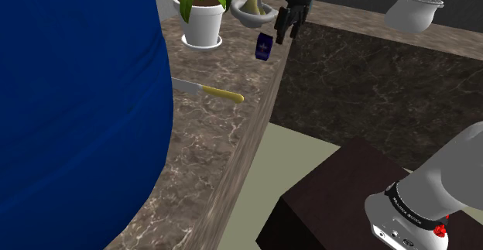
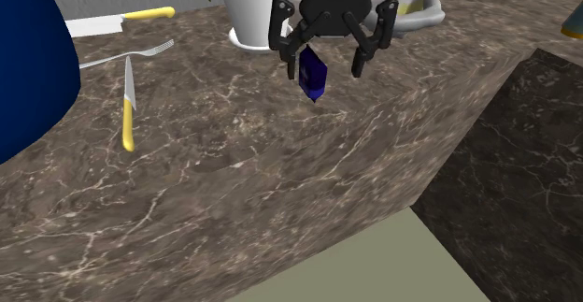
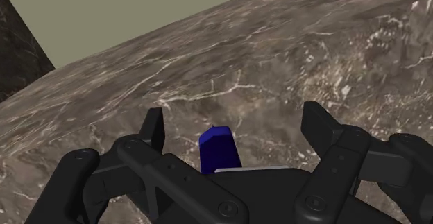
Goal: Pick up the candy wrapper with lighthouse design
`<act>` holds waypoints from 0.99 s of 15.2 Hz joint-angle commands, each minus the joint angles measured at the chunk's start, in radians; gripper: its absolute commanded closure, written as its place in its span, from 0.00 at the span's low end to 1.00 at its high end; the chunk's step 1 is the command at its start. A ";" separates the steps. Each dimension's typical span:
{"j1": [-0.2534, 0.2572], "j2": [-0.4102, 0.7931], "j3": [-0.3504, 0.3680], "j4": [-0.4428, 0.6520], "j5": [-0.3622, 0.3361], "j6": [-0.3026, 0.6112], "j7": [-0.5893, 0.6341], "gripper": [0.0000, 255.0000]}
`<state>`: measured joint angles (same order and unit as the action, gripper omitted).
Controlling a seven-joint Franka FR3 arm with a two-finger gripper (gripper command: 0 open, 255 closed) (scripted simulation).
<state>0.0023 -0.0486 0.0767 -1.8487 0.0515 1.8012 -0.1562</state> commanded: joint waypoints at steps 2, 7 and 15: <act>0.005 0.115 0.005 0.137 -0.010 -0.007 -0.013 0.00; 0.007 0.154 0.006 0.147 -0.013 0.028 -0.018 0.00; 0.007 0.156 0.006 0.089 -0.013 0.087 -0.020 1.00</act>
<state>0.0096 0.1079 0.0830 -1.7583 0.0386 1.8872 -0.1759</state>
